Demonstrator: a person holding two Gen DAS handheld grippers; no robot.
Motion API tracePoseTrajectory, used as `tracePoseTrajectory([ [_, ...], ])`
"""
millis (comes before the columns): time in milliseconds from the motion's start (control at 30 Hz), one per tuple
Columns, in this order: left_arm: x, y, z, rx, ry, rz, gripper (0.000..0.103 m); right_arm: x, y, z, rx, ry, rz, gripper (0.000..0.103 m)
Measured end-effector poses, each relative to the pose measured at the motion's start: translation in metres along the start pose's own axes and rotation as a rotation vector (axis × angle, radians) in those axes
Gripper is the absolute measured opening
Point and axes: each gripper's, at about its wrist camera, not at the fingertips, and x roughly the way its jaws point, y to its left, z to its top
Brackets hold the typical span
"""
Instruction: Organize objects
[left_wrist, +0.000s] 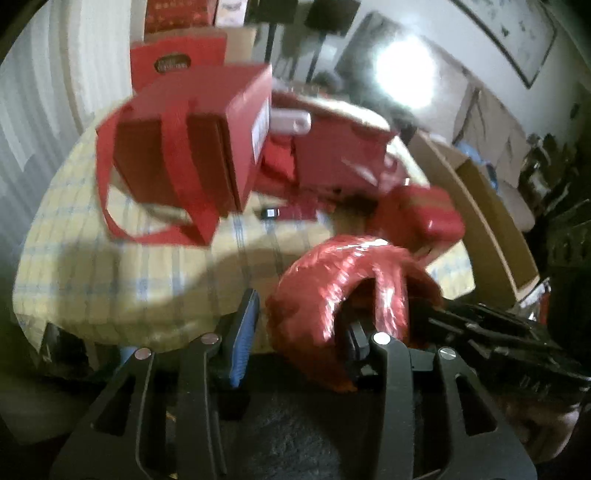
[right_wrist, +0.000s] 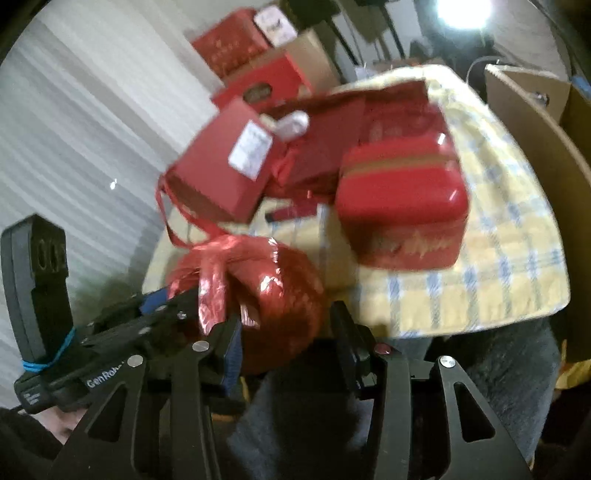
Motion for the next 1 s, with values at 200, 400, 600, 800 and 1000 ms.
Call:
tracePoseTrajectory([
  [200,0.006,-0.002,-0.004,0.010,0.014,0.010,0.038,0.018,0.002,-0.007,-0.028,0.027,-0.065,0.035],
  [400,0.021,0.004,-0.004,-0.012,0.058,-0.025,0.036,0.022,-0.002,-0.009,-0.030,0.010,-0.070,0.033],
  [600,0.023,0.000,-0.003,0.033,0.024,0.003,0.036,0.025,-0.006,-0.008,-0.028,-0.004,-0.056,0.031],
  [800,0.029,0.005,-0.002,0.022,0.017,-0.015,0.036,0.026,-0.005,-0.009,-0.050,-0.018,-0.037,0.031],
  [1000,0.031,0.002,-0.002,0.035,-0.003,-0.037,0.028,0.029,-0.011,-0.009,-0.040,-0.027,-0.012,0.030],
])
